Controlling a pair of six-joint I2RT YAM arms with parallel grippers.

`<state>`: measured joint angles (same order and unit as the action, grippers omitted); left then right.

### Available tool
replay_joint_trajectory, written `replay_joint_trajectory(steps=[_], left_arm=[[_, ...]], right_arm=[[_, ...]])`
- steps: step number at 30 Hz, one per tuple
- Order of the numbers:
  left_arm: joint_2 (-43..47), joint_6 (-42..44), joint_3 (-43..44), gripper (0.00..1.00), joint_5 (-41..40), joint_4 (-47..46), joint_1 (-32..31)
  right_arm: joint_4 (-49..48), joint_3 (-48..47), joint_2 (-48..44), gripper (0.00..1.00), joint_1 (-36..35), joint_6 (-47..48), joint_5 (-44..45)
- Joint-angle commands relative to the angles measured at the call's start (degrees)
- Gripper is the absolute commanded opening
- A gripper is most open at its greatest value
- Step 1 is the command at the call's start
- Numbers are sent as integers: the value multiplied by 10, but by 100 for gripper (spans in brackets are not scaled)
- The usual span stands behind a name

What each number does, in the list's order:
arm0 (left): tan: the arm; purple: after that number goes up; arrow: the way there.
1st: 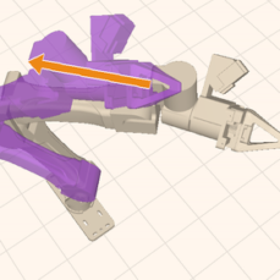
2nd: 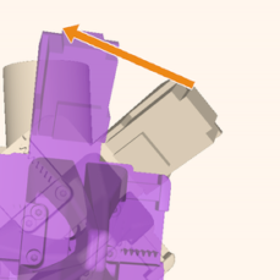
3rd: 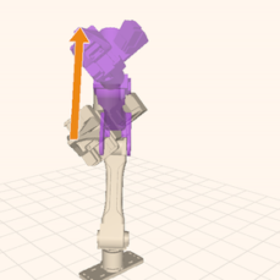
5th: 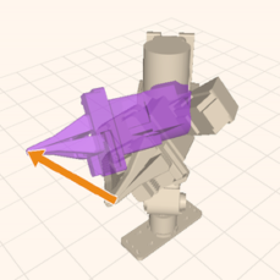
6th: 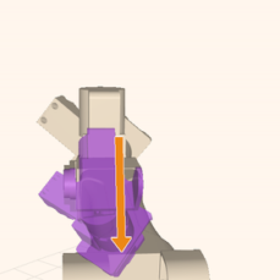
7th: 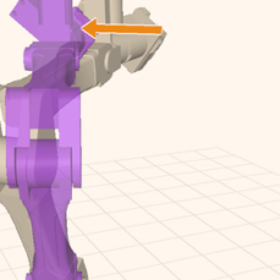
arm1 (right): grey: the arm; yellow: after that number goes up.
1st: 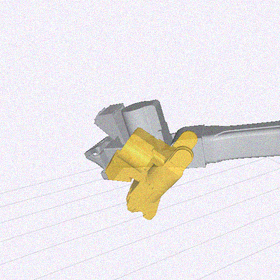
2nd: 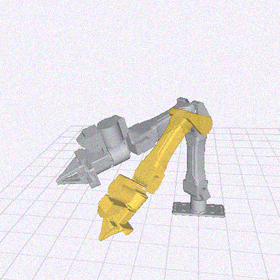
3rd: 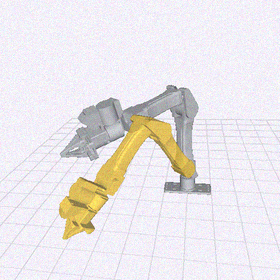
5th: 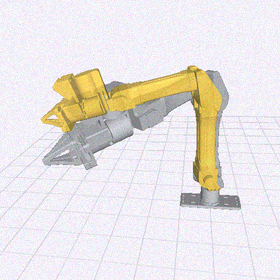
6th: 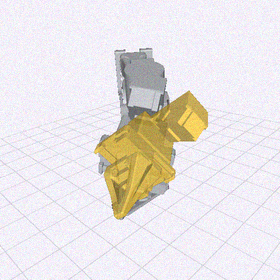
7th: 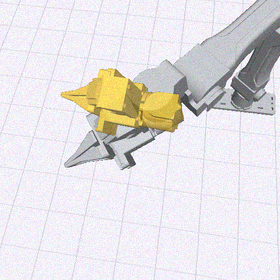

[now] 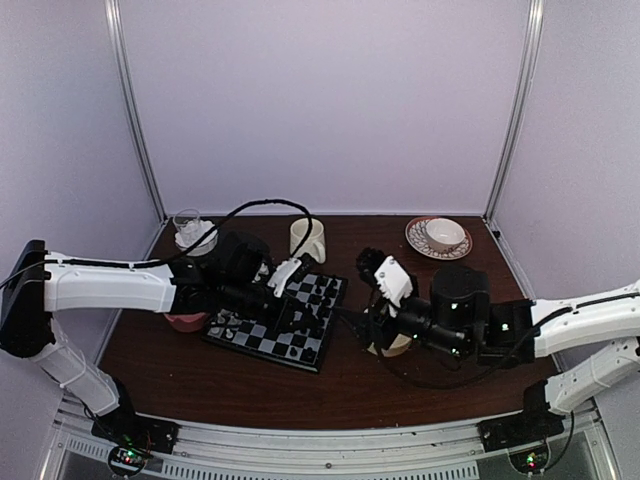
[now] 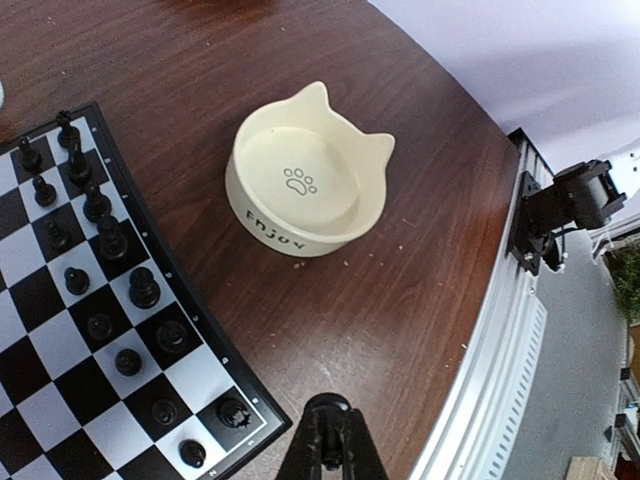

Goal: Set up the chess pieces on the board

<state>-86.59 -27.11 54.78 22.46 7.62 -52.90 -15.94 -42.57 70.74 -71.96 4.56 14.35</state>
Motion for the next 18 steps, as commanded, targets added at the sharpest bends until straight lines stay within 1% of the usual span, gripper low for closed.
replay_joint_trajectory(steps=[1, 3, 4, 7, 10, 16, 18], left_arm=[[-5, 51, 19, 0, -87, 4, -19], [-8, 63, 21, 0, -115, 7, -28], [-11, 68, 23, 0, -127, 9, -31], [-24, 80, 31, 0, -154, 17, -39], [-42, 92, 46, 0, -180, 32, -46], [-58, 105, 72, 0, -239, 72, -69], [-62, 104, 78, 0, -251, 83, -72]], right_arm=[[161, -25, -74, 82, 70, -93, 39], [196, -23, -96, 82, 135, -128, 7], [195, -18, -105, 82, 165, -136, -11], [153, 8, -120, 82, 212, -137, -30], [86, 38, -112, 82, 228, -127, -16], [-55, 113, -59, 82, 230, -100, -7], [-82, 130, -52, 83, 231, -97, 2]])
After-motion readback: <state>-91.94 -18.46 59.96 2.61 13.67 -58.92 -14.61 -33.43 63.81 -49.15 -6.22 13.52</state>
